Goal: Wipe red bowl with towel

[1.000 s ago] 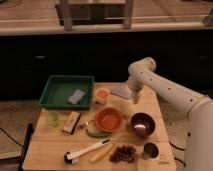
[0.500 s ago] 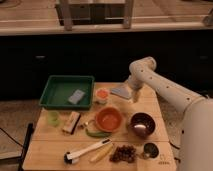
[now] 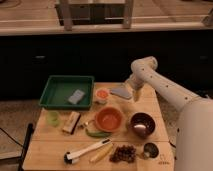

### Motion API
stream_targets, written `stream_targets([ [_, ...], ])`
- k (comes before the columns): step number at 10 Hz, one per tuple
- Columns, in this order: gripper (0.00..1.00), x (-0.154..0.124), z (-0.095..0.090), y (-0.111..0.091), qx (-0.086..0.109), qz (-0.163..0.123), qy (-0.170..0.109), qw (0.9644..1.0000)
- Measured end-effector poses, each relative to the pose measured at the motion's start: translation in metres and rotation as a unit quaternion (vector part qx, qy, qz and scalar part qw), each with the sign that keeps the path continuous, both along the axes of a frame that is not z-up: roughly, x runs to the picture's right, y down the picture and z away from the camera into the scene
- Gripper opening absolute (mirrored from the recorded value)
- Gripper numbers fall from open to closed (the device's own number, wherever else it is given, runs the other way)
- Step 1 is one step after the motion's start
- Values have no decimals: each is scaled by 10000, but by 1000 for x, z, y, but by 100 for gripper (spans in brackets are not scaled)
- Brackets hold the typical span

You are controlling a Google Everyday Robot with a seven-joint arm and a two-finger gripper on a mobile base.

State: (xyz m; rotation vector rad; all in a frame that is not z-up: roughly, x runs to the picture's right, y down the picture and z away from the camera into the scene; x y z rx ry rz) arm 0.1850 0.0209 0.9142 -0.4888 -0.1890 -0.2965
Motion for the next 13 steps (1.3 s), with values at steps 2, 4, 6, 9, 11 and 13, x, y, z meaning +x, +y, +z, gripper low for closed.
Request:
stream_targets([
  [2, 80, 6, 5, -1, -22, -47, -61, 10000],
  [4, 80, 7, 9, -2, -50, -79, -117, 9999],
  [6, 80, 6, 15, -3, -80, -133, -190, 9997],
  [9, 80, 7, 21, 0, -141, -177, -254, 9994],
  [11, 80, 7, 26, 2, -172, -212, -301, 9992],
  [13, 80, 3, 30, 4, -202, -254, -369, 9988],
])
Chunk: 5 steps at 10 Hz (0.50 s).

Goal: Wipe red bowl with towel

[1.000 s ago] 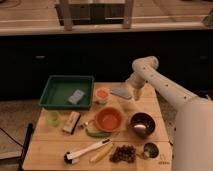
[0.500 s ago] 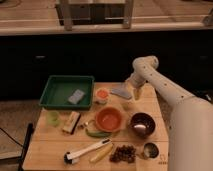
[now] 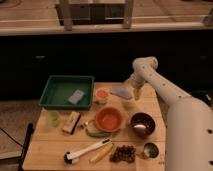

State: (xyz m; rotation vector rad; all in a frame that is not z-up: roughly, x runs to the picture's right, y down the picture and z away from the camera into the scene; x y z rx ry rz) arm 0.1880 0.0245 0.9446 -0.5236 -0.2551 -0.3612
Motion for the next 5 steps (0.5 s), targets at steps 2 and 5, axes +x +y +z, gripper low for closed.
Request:
stream_targets([
  [2, 80, 1, 3, 3, -36, -23, -44, 10000],
  [5, 80, 0, 5, 7, -92, -44, -104, 9999],
])
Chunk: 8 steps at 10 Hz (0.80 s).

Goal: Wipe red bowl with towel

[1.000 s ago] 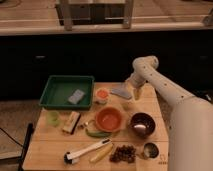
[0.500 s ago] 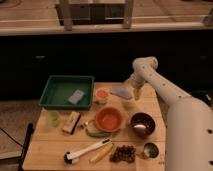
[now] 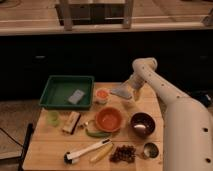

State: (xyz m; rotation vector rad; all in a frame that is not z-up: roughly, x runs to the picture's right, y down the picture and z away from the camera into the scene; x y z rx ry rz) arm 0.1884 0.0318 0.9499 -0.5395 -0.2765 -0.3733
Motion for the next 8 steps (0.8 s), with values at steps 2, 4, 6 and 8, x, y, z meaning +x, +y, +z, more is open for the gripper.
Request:
stream_targets([
  [2, 80, -3, 2, 2, -30, -20, -59, 10000],
  [4, 80, -4, 4, 5, -68, -40, -114, 9999],
  [6, 80, -3, 7, 9, -117, -29, -152, 9998],
  [8, 80, -4, 11, 12, -145, -28, -211, 9997],
])
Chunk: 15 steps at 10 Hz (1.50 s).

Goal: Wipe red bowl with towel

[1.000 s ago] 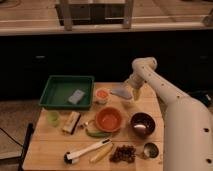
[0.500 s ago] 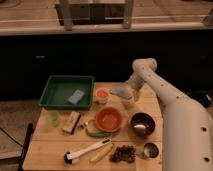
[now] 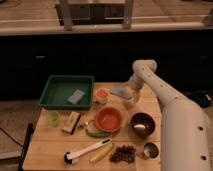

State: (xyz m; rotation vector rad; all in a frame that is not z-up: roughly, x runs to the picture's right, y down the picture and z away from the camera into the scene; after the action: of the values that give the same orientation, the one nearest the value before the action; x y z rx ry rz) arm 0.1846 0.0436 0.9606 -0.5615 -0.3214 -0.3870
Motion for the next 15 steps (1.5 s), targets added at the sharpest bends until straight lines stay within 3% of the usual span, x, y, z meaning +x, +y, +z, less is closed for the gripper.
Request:
stream_targets([
  [15, 80, 7, 6, 11, -129, 40, -218, 9997],
])
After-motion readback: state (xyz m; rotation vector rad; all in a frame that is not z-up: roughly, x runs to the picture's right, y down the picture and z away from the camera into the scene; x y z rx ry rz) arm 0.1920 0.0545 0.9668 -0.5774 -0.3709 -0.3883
